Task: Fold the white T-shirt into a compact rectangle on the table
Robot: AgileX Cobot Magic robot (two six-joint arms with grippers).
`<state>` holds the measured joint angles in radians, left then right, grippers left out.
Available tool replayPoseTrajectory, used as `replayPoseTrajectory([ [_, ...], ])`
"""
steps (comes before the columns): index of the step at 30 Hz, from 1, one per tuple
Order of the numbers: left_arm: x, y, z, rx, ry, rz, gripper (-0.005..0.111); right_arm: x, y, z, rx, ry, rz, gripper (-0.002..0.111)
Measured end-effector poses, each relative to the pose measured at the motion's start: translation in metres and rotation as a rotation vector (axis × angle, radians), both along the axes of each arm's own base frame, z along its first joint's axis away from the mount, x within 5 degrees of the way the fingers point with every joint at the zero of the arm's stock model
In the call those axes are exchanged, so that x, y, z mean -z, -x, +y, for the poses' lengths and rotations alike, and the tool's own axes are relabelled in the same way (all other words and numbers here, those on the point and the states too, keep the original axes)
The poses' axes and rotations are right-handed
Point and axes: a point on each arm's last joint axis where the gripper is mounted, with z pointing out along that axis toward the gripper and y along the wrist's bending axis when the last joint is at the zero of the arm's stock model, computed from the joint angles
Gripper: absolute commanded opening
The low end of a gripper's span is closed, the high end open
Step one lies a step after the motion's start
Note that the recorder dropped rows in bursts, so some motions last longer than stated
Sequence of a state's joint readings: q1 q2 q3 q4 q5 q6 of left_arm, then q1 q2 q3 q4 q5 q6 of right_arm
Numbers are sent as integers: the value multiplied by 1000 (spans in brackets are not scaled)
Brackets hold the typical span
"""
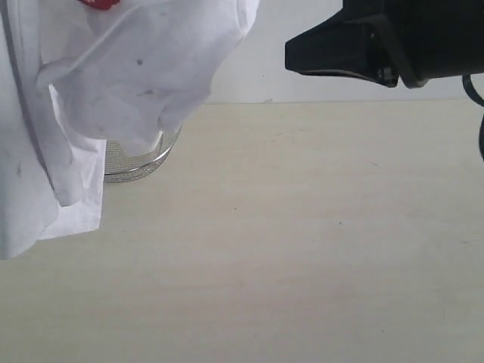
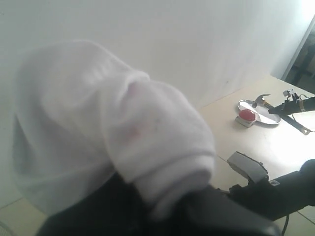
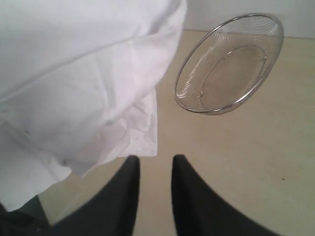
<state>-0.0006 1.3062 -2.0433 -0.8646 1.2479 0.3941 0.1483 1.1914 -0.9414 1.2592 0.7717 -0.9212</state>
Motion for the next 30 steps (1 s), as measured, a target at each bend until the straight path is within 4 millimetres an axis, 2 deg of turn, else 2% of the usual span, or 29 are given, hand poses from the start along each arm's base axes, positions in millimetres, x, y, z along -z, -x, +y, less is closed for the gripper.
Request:
replayPoseTrajectory([
  [3, 0, 0, 0, 5, 3, 1, 4, 0, 5, 3, -77, 12, -7, 76],
  [5, 0, 0, -1, 15, 12, 5, 4, 1, 9, 6, -133, 23, -18, 84],
  [16, 11, -7, -6, 79, 75, 74, 4, -6, 8, 9, -171, -16, -123, 84],
  [25, 9, -5, -9, 108, 98, 74, 4, 10, -12, 16, -213, -104, -65, 83],
  [27, 9, -5, -9, 108, 98, 74, 4, 12, -16, 17, -216, -128, -63, 79],
  [30, 9, -5, -9, 108, 98, 74, 4, 14, -19, 18, -225, -151, -64, 63],
])
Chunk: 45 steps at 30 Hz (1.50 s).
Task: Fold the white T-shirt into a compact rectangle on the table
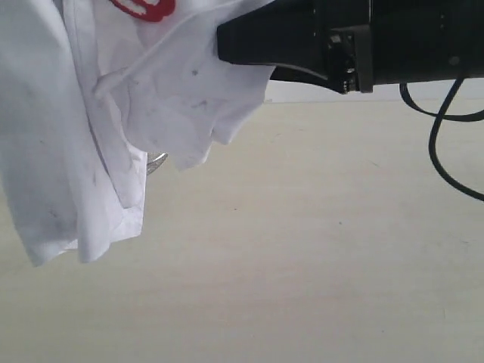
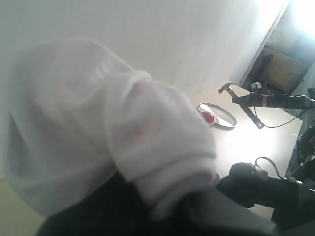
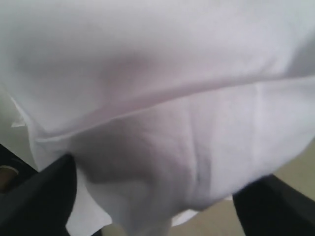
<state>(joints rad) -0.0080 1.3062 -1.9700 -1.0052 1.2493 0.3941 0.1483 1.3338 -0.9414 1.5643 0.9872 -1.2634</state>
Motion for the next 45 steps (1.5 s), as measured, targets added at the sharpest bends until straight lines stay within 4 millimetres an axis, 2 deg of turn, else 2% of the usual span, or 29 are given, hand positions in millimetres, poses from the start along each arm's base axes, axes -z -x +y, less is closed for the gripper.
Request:
replayPoseTrajectory([
  [2, 0, 0, 0, 3, 3, 0, 4, 1, -1, 1, -8, -10, -1, 45],
  [5, 0, 0, 0, 2, 4, 2, 4, 1, -1, 2, -25, -23, 4, 6],
  [6, 0, 0, 0, 2, 4, 2, 4, 1, -1, 2, -31, -23, 1, 0],
  [13, 2, 4, -12, 64, 7, 14, 4, 0, 3, 3, -77, -30, -34, 0],
  [18, 14, 0, -22, 96, -33, 54, 4, -9, 9, -3, 13, 47, -79, 0],
  [25, 33, -13, -20, 26, -118, 113, 4, -26, 25, -35, 199, 178, -96, 0],
  [30, 50, -23, -21, 34, -138, 168, 4, -38, 37, -70, 347, 216, -108, 0],
  [34, 65, -29, -25, 70, -127, 218, 4, -50, 56, -95, 439, 220, -124, 0],
  [39, 64, -24, -34, 138, -88, 213, 4, -51, 64, -101, 490, 259, -113, 0],
  [45, 71, -7, -68, 309, -111, 219, 4, -64, 76, -102, 555, 307, -132, 0],
])
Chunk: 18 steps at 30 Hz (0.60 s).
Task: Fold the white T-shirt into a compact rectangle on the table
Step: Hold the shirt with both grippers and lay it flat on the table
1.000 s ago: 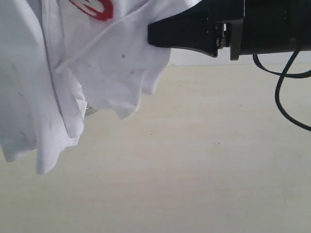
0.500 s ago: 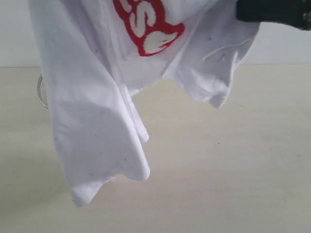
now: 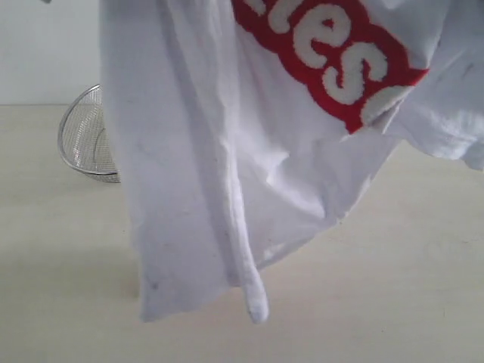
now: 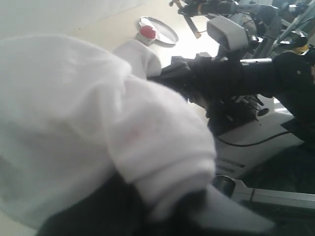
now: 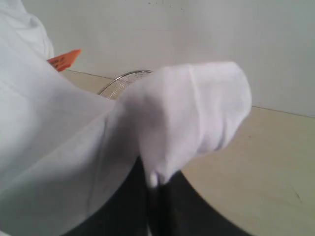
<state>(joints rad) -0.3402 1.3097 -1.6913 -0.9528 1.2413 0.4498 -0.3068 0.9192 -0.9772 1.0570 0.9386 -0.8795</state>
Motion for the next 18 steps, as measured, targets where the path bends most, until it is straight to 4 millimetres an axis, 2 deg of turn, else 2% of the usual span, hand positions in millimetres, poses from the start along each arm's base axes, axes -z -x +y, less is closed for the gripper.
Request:
replayPoseTrajectory([
  [6, -7, 12, -10, 96, 88, 11, 4, -9, 15, 1, 47, 41, -49, 0],
  [12, -11, 19, -5, 80, 61, -36, 4, -20, 20, 1, 64, 51, -62, 0],
  [15, -5, 15, -3, 43, -8, -58, 4, -25, 23, 2, 70, 59, -60, 0],
  [18, 10, 5, -4, 22, -68, -34, 4, -25, 23, 1, 76, 66, -47, 0],
])
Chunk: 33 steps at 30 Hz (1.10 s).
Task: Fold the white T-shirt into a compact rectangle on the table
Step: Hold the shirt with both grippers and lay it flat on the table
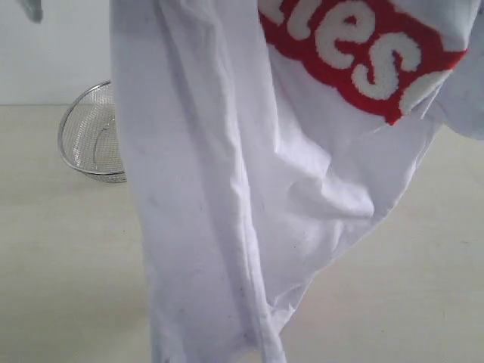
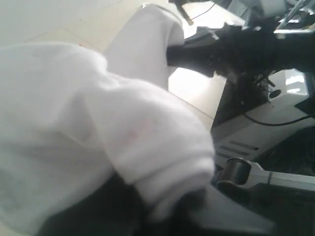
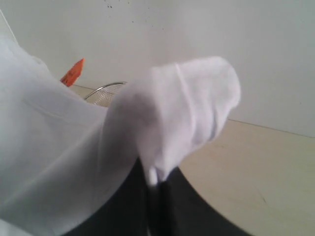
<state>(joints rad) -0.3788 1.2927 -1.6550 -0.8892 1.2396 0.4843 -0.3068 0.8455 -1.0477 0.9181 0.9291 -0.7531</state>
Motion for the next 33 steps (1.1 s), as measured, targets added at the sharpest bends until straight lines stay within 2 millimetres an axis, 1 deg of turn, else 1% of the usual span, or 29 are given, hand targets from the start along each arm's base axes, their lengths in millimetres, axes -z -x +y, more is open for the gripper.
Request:
replayPoseTrajectory([
  [3, 20, -14, -3, -19, -70, 37, 4, 2, 0, -2, 21, 12, 24, 0],
  [8, 58, -44, -7, -71, -193, 75, 4, 4, -1, -5, 51, 24, 35, 0],
  [11, 71, -58, -10, -91, -217, 63, 4, 3, -3, -6, 64, 20, 29, 0],
  [15, 85, -78, -16, -101, -232, 52, 4, 7, -17, -12, 80, 9, 50, 0],
  [17, 93, -88, -19, -104, -241, 42, 4, 12, -28, -15, 86, 1, 66, 0],
  [23, 125, -124, -28, -147, -291, 8, 4, 31, -70, -31, 118, -25, 96, 0],
  [27, 148, -145, -29, -190, -362, -23, 4, 56, -107, -37, 104, -51, 136, 0],
  [33, 183, -182, -26, -289, -408, -67, 4, 94, -157, -34, 123, -63, 145, 0],
])
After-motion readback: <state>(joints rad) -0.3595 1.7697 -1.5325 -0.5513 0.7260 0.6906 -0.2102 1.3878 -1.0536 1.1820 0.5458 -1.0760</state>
